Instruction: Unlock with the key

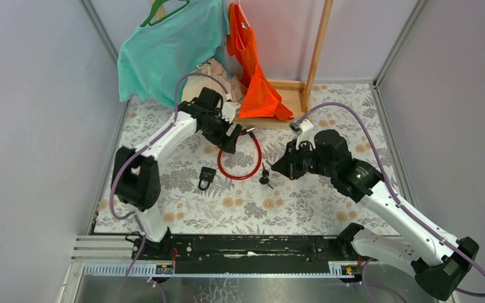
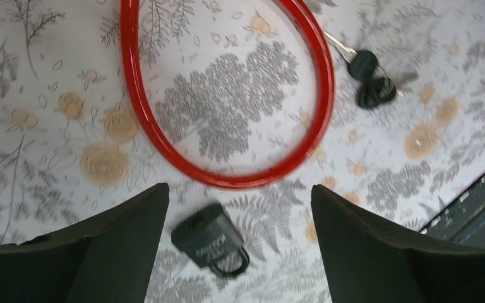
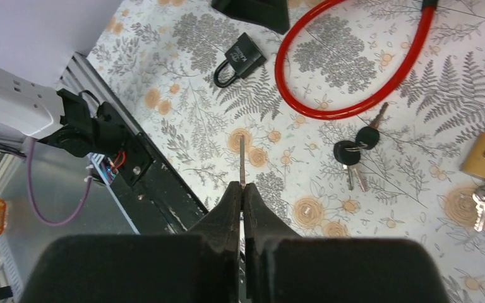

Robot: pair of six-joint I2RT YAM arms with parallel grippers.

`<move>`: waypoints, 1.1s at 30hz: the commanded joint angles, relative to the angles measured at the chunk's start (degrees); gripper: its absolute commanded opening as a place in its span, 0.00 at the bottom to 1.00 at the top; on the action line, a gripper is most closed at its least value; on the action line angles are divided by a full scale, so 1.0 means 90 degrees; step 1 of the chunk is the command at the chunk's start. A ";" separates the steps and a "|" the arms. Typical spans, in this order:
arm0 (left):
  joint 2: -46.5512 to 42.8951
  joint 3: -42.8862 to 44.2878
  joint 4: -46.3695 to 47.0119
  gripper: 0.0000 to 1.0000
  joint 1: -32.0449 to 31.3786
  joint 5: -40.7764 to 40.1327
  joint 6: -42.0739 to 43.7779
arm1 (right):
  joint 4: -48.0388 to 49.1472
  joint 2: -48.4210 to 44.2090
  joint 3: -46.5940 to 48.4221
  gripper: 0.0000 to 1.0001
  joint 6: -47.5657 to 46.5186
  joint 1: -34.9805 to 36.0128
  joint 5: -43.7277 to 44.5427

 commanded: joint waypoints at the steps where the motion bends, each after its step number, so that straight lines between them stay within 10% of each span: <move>1: 0.0916 0.0386 0.1168 0.88 0.0181 0.0299 -0.0590 | -0.0059 -0.0150 0.0194 0.00 -0.0209 -0.0024 0.0407; 11: 0.2682 0.1571 0.1827 0.80 0.0492 0.0461 -0.0555 | -0.0091 -0.0110 0.0191 0.00 -0.0247 -0.0025 0.0412; 33: 0.3120 0.0930 0.2692 0.42 0.0520 0.0643 -0.0304 | -0.0027 0.0053 0.0249 0.00 -0.0163 -0.0024 0.0233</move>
